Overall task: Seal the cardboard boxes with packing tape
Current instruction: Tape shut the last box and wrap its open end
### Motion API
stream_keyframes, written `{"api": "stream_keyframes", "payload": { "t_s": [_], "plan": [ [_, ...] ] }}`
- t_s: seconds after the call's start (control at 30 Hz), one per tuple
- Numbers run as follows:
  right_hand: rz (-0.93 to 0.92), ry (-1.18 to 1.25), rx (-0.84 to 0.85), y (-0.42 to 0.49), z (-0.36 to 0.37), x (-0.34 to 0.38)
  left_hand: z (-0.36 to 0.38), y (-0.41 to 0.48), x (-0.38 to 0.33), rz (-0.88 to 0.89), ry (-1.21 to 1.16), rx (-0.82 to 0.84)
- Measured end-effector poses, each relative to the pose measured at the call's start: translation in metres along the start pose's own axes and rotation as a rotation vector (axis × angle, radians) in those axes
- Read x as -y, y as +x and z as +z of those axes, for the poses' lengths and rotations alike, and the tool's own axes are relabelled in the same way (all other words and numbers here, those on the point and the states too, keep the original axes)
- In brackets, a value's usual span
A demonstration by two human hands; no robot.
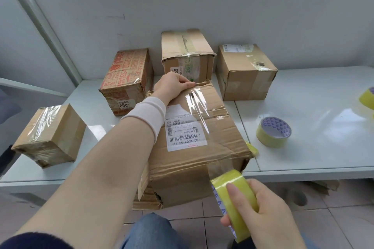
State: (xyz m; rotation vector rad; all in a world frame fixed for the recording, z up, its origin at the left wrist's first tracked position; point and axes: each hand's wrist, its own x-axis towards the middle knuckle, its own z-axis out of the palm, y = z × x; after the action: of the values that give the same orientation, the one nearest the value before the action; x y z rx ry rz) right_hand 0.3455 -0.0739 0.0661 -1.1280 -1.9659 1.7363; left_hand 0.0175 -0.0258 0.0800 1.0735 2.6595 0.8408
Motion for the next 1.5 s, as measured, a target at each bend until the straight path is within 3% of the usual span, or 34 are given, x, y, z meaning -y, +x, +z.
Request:
{"api": "stream_keyframes", "payload": {
  "t_s": [0.13, 0.27, 0.5, 0.67, 0.87, 1.07, 1.2, 1.37, 1.43, 1.5],
  "plan": [
    [-0.034, -0.006, 0.015, 0.001, 0.009, -0.008, 0.000, -0.011, -0.002, 0.150, 0.089, 0.011],
    [-0.061, 0.011, 0.008, 0.003, 0.013, -0.009, -0.004, -0.047, -0.011, 0.395, 0.382, 0.232],
    [-0.155, 0.015, 0.007, 0.006, 0.018, -0.009, -0.007, -0.125, -0.015, 0.537, 0.345, 0.413],
    [-0.230, 0.080, 0.053, 0.021, 0.027, -0.008, -0.005, -0.136, -0.020, 0.466, 0.348, 0.406],
    [-0.260, 0.047, 0.286, 0.024, 0.013, -0.019, 0.006, -0.132, -0.015, 0.441, 0.404, 0.338],
    [-0.271, 0.001, 0.116, 0.012, 0.014, -0.028, 0.009, -0.132, -0.018, 0.422, 0.420, 0.352],
    [-0.089, -0.016, 0.126, 0.010, 0.016, -0.039, 0.009, -0.134, -0.015, 0.429, 0.418, 0.338],
    [-0.050, -0.006, 0.138, 0.022, 0.026, -0.048, 0.004, -0.142, -0.021, 0.413, 0.382, 0.262],
    [-0.048, 0.022, 0.161, 0.022, 0.027, -0.051, 0.005, -0.161, -0.022, 0.427, 0.297, 0.034],
    [-0.053, 0.043, 0.181, 0.020, 0.025, -0.055, 0.012, -0.196, -0.021, 0.491, 0.056, -0.290]
  ]
}}
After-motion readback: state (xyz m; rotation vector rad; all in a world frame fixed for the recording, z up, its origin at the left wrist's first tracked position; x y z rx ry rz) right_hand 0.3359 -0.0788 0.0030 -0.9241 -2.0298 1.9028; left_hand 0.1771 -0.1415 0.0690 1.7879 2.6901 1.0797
